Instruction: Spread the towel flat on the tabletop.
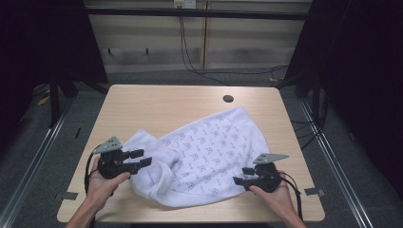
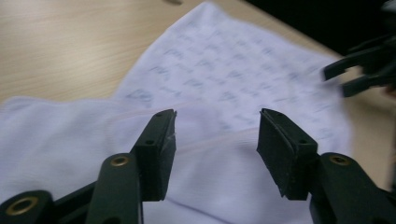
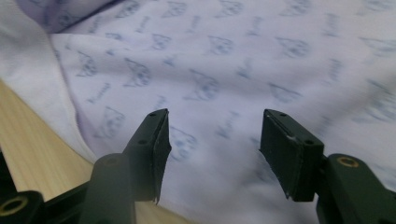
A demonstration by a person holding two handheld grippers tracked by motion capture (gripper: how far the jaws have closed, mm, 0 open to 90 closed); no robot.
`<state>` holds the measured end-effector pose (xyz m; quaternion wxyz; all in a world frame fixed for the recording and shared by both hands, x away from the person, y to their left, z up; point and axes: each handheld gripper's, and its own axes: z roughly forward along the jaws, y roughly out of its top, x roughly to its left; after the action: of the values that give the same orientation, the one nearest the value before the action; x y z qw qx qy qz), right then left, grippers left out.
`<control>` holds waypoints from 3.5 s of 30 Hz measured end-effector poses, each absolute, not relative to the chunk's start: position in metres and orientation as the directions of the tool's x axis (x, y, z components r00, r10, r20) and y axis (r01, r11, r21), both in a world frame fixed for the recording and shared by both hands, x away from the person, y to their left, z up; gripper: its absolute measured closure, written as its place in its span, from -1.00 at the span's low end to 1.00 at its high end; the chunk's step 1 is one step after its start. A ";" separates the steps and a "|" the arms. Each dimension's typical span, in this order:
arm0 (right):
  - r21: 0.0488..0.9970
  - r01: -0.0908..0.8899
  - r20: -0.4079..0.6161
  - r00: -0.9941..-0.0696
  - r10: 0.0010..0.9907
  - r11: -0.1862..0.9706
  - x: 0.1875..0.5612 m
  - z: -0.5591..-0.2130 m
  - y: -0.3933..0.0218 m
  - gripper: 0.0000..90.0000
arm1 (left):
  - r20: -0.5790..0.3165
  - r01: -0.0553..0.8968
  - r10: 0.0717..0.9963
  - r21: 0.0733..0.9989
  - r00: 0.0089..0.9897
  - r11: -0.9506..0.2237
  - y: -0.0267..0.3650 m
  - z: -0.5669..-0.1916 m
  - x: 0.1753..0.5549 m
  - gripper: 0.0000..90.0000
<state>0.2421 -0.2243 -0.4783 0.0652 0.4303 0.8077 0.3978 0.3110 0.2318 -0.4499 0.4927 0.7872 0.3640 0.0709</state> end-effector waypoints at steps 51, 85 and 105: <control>0.806 0.527 0.228 -0.697 0.680 0.269 0.297 -0.441 -0.195 0.60 | -0.358 0.584 0.564 0.759 0.744 -0.288 0.189 -0.472 0.295 0.58; 0.728 0.502 0.183 -0.798 0.574 0.467 0.296 -0.487 -0.065 0.78 | -0.278 0.601 0.623 0.694 0.731 -0.396 0.199 -0.502 0.309 0.59; 0.851 0.509 0.258 -0.616 0.744 0.127 0.238 -0.428 -0.263 0.93 | -0.232 0.557 0.606 0.712 0.761 -0.427 0.189 -0.500 0.303 0.54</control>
<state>0.2385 -0.2633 -0.4276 0.1155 0.4226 0.7416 0.5080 0.3027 0.1889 -0.5003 0.4095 0.8442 0.3445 0.0295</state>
